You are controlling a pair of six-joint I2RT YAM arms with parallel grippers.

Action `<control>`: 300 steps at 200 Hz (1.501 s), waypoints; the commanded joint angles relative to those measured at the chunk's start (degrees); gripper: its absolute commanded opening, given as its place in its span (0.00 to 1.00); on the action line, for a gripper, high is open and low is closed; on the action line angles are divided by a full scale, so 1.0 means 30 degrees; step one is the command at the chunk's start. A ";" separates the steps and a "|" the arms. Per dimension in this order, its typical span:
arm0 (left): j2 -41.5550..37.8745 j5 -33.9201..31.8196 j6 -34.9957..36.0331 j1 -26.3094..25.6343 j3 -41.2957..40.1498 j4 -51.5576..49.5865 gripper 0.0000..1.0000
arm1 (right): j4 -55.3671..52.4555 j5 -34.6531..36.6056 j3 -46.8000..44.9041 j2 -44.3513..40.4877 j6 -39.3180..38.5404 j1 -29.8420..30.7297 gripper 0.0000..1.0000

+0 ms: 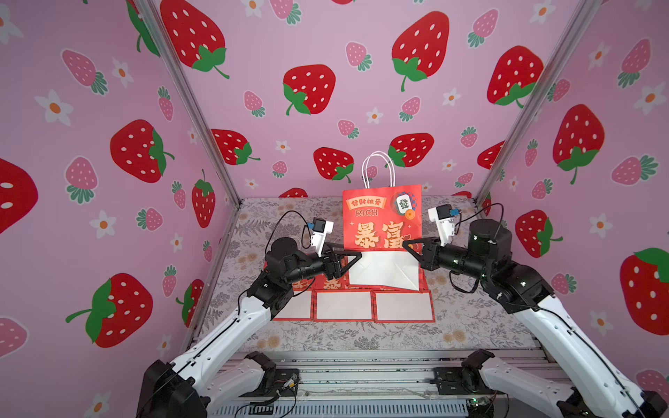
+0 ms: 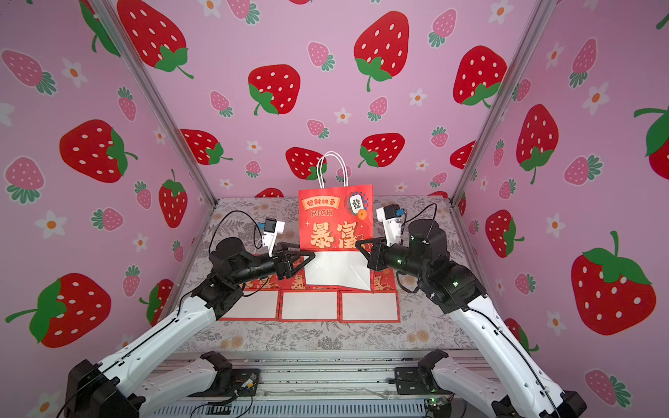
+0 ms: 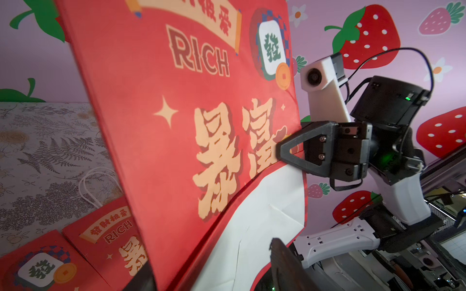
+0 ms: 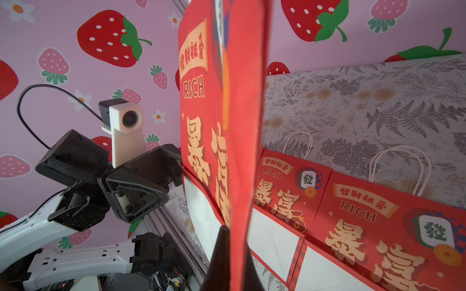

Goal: Put away the paper bag
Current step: Press the paper bag.

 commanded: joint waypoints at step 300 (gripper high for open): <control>-0.1385 0.3852 -0.4715 -0.0654 0.0202 0.7633 0.79 | 0.2469 -0.7108 -0.0312 -0.1952 0.0866 -0.2626 0.00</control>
